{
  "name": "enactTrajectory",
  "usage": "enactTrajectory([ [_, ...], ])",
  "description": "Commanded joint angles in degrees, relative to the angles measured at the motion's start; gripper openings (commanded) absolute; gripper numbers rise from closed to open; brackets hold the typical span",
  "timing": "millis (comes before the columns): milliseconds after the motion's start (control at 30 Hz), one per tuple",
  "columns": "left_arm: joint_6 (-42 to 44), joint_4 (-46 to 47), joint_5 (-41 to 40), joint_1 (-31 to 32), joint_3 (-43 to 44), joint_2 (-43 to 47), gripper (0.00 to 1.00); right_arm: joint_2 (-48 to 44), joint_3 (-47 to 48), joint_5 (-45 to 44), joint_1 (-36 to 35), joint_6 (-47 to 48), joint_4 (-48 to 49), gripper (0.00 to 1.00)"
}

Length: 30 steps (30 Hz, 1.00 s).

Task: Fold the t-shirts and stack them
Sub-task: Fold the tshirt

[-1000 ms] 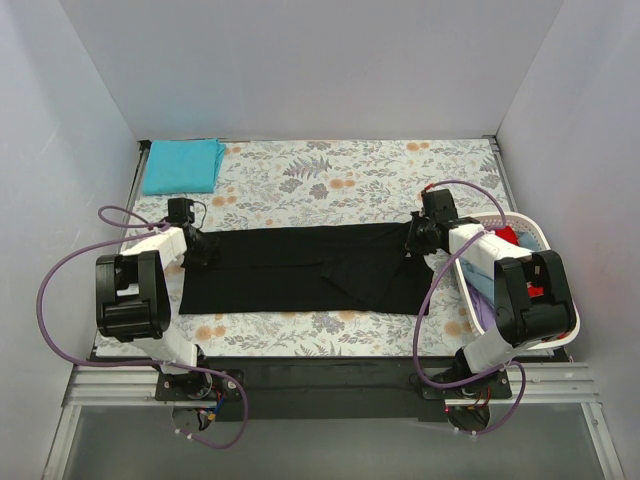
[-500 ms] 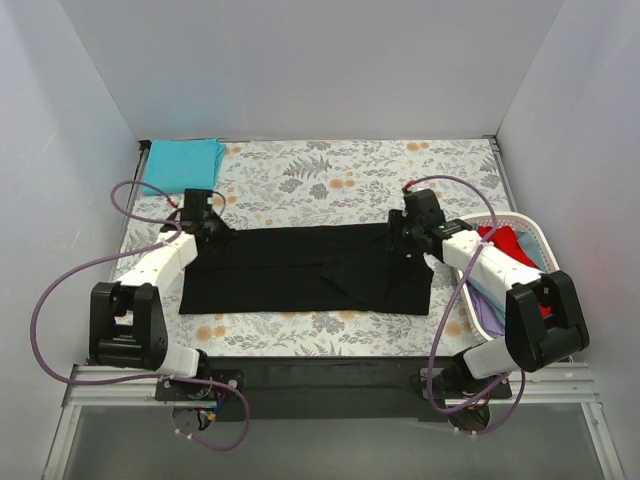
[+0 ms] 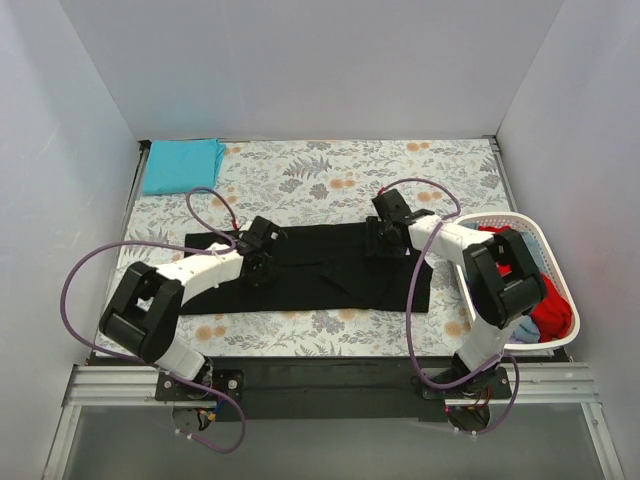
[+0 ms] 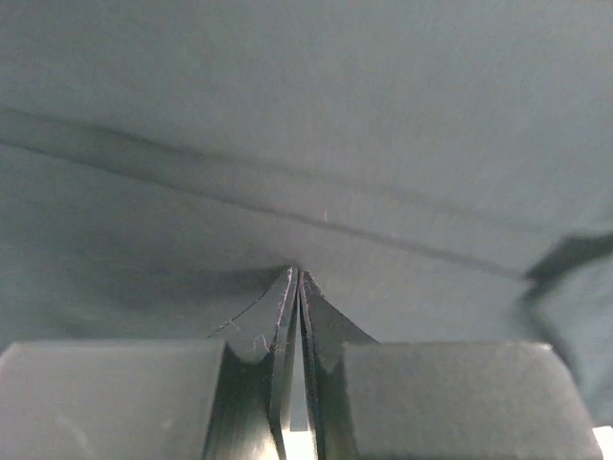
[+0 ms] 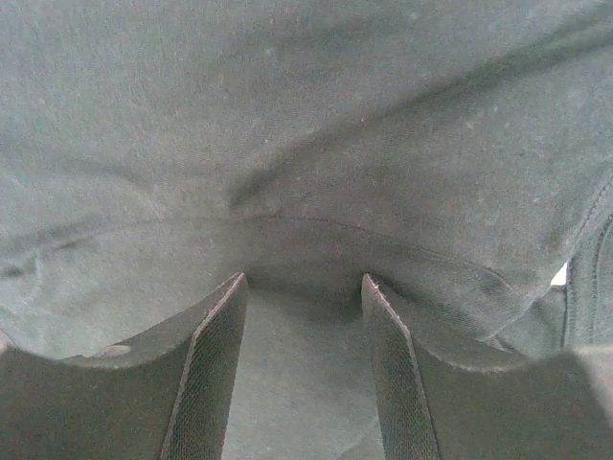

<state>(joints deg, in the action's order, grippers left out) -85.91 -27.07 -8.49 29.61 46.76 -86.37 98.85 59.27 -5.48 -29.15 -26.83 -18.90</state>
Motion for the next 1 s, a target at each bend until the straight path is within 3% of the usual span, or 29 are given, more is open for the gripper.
enactTrajectory([
  [0, -0.57, 0.26, -2.15, 2.82, 0.35, -2.65, 0.03, 3.80, 5.41, -2.17, 0.75, 0.90, 1.23, 0.58],
  [133, -2.15, 2.45, 1.88, 4.05, 0.87, -4.77, 0.03, 11.95, 12.87, -0.78, 3.56, 3.70, 1.32, 0.60],
  [267, -7.24, 5.35, 5.84, 5.90, 4.38, -8.81, 0.03, 21.10, 26.48, 1.16, 6.12, 10.98, -0.08, 0.63],
  [367, -13.74, 8.86, 8.30, 8.88, 9.12, -14.08, 0.03, 30.85, 43.78, 2.13, 7.52, 16.08, -2.98, 0.67],
  [400, -17.24, 10.18, 10.23, 9.59, 10.79, -15.83, 0.04, 36.53, 53.58, 3.79, 7.61, 17.24, -5.34, 0.68],
  [533, -18.77, 16.08, 14.98, 12.84, 21.76, -24.53, 0.11, 47.65, 76.62, 7.67, 7.70, 20.50, -9.57, 0.78],
  [600, -17.72, 16.08, 16.66, 13.29, 27.84, -27.45, 0.15, 46.71, 78.37, 6.72, 7.70, 20.50, -9.23, 0.84],
  [700, -12.72, 16.26, 14.83, 13.02, 29.79, -25.10, 0.20, 39.88, 71.89, 2.34, 8.05, 20.59, -6.16, 0.86],
  [833, -5.60, 13.99, 10.36, 11.18, 26.90, -18.76, 0.21, 32.12, 63.01, -0.68, 9.89, 17.62, -5.27, 0.86],
  [967, 7.02, 10.72, 4.19, 10.21, 23.91, -12.96, 0.19, 27.54, 55.54, -0.50, 11.30, 15.23, -5.36, 0.85],
])
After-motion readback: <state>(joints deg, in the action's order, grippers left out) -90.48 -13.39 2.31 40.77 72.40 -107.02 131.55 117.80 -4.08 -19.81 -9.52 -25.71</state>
